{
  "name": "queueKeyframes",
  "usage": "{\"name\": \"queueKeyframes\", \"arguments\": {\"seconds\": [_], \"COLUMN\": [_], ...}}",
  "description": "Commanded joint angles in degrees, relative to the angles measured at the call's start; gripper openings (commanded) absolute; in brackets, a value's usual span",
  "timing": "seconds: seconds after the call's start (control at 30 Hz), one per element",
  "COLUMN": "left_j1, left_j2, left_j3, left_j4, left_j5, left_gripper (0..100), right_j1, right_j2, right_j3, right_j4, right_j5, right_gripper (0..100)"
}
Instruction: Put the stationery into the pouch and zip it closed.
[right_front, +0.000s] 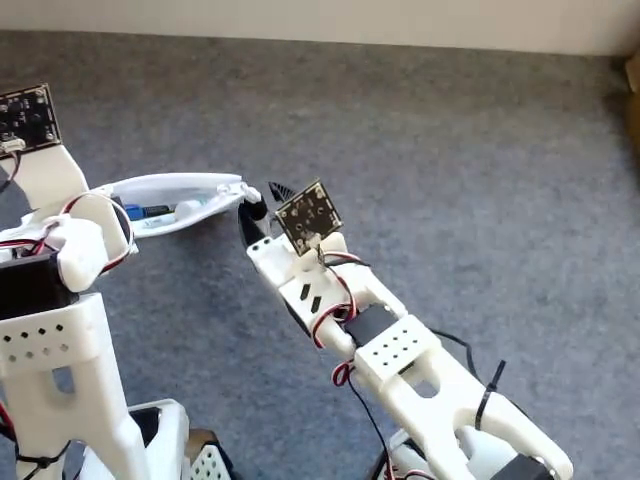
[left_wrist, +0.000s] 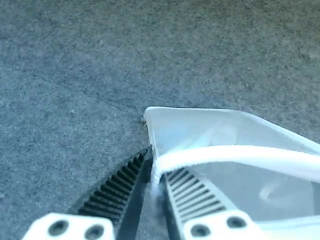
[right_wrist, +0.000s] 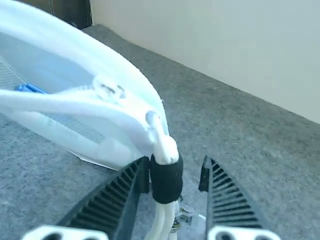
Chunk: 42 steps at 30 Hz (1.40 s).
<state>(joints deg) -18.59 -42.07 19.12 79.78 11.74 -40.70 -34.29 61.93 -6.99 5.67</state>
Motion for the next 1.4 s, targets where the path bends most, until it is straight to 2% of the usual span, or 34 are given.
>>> {"name": "queueKeyframes", "arguments": {"seconds": [0.0,0.43,0.6,0.83,0.93,1.1,1.37], "left_j1": [0.75,0.75,0.75,0.75,0.75,0.75,0.75], "left_j2": [-1.01,-1.01,-1.01,-1.01,-1.01,-1.01,-1.01], "left_j3": [-0.22,-0.13,-0.13,-0.13,-0.13,-0.13,-0.13], "left_j4": [-0.53,-0.53,-0.53,-0.53,-0.53,-0.53,-0.79], "left_j5": [0.44,-1.41,-1.41,-1.41,-1.41,-1.49,-1.49], "left_gripper": [1,1,1,1,1,1,1], "right_j1": [0.66,0.66,0.66,0.66,0.66,0.84,0.92], "right_j2": [-0.13,0.13,0.13,0.13,0.13,-0.92,-11.12], "right_j3": [-0.57,-0.57,-0.66,-0.66,-0.66,-0.57,1.89], "right_j4": [-2.07,-2.07,-2.07,-2.07,-2.07,-2.07,0.04], "right_j5": [-0.44,-0.09,0.0,0.18,3.87,6.86,6.95], "right_gripper": [16.3,15.9,10.2,9.8,9.8,0.5,0.5]}}
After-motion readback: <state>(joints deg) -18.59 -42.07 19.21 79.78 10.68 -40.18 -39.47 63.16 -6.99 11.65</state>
